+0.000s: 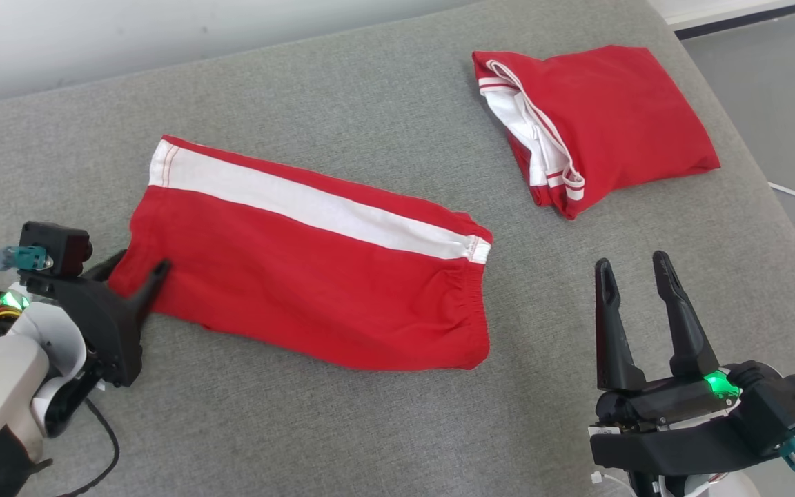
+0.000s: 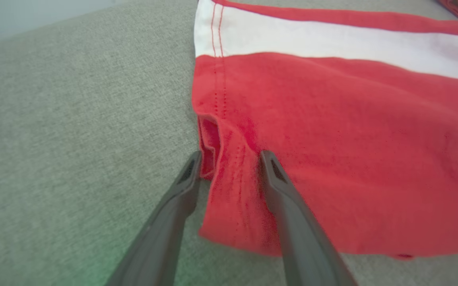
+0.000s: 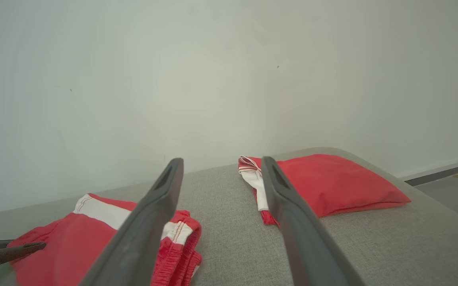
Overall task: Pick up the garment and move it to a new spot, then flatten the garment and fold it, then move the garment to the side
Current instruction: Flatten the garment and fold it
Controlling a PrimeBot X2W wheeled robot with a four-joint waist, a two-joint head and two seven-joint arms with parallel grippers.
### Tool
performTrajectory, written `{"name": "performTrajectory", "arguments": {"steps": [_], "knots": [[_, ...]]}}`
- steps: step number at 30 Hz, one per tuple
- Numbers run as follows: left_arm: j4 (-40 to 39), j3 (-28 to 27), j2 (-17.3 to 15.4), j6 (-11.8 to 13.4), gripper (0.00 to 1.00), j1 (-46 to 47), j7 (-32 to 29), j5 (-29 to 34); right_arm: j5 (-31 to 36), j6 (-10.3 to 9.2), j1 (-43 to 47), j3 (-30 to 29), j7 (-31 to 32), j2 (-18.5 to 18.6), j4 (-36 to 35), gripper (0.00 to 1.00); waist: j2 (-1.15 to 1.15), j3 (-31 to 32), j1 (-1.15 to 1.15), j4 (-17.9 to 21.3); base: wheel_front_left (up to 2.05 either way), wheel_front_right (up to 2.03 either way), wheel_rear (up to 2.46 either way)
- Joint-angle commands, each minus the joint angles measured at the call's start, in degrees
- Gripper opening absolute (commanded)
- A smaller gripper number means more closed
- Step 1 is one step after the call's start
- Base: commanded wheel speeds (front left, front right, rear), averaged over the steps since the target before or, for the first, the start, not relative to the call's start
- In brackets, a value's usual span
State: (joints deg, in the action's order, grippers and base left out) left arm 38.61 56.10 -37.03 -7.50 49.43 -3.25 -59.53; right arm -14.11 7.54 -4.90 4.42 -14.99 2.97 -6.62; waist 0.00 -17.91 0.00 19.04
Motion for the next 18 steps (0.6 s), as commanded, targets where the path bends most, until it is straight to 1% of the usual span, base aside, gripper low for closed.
{"name": "performTrajectory", "arguments": {"steps": [1, 4, 9, 13, 18], "knots": [[0.0, 1.4, -0.5, 0.1, 0.00, 0.1, -1.0, -0.8, -0.1, -0.14, -0.6, 0.3, -0.2, -0.2, 0.2, 1.00, 0.00, 0.0, 0.00, 0.3, 0.00, 0.00, 0.00], [0.0, 3.2, -1.4, 0.1, 0.00, 0.7, -0.9, -2.6, -0.2, -0.14, -0.8, 0.5, -0.2, -0.2, 0.5, 1.00, 0.00, 0.4, 0.00, 0.2, 0.00, 0.00, 0.00], [0.5, 5.3, -0.9, 0.1, 0.00, 1.0, 1.3, -4.0, -0.5, -0.14, -0.4, 0.3, -0.2, -0.2, 1.4, 1.00, 0.00, 2.5, 0.00, -1.3, 0.00, 0.00, 0.00], [0.0, 6.6, 0.0, 0.1, 0.00, -0.5, 3.5, -6.0, 0.0, -0.14, 0.2, 0.4, -0.2, -0.2, 2.2, 1.00, 0.00, 5.0, 0.00, -3.4, 0.00, 0.00, 0.00], [-1.0, 7.7, 0.8, 0.1, 0.00, -2.6, 6.2, -7.7, -0.3, -0.14, 1.0, -0.5, -0.2, -0.2, 3.1, 1.00, 0.00, 7.7, 0.00, -7.1, 0.00, 0.00, 0.00]]}}
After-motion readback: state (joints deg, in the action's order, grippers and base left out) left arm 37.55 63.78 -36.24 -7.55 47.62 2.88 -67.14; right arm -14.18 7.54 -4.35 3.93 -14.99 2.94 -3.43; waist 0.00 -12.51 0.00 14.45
